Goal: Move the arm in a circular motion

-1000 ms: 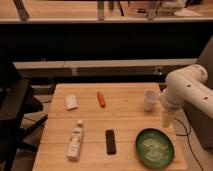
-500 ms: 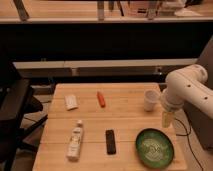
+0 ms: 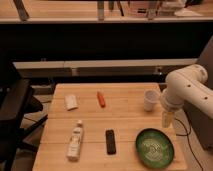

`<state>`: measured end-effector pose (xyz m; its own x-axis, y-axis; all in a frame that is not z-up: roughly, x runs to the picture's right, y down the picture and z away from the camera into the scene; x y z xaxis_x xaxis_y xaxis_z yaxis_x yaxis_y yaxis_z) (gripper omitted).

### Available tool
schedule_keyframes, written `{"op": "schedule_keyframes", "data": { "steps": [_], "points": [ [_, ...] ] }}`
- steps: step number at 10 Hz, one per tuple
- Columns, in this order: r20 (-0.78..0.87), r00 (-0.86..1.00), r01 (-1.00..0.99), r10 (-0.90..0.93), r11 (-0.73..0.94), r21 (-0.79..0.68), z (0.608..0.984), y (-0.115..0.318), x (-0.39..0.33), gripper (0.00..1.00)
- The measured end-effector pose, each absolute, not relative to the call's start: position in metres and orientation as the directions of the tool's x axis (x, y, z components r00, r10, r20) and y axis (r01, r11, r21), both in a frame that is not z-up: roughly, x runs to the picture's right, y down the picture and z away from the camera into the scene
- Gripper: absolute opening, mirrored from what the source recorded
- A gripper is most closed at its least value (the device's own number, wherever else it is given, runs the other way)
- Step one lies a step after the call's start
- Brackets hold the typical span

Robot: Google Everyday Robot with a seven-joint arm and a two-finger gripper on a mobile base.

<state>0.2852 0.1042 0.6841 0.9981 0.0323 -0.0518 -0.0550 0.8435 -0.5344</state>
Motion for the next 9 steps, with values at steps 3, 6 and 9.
{"op": "schedule_keyframes", "data": {
  "steps": [3, 6, 9],
  "points": [
    [-0.052, 0.998, -0.055, 0.032, 0.843, -0.534, 0.684, 0.104, 0.285, 0.8],
    [-0.051, 0.999, -0.042, 0.017, 0.845, -0.534, 0.69, 0.102, 0.282, 0.8],
    [-0.04, 0.999, -0.02, -0.002, 0.844, -0.536, 0.698, 0.098, 0.27, 0.8]
  ]
}}
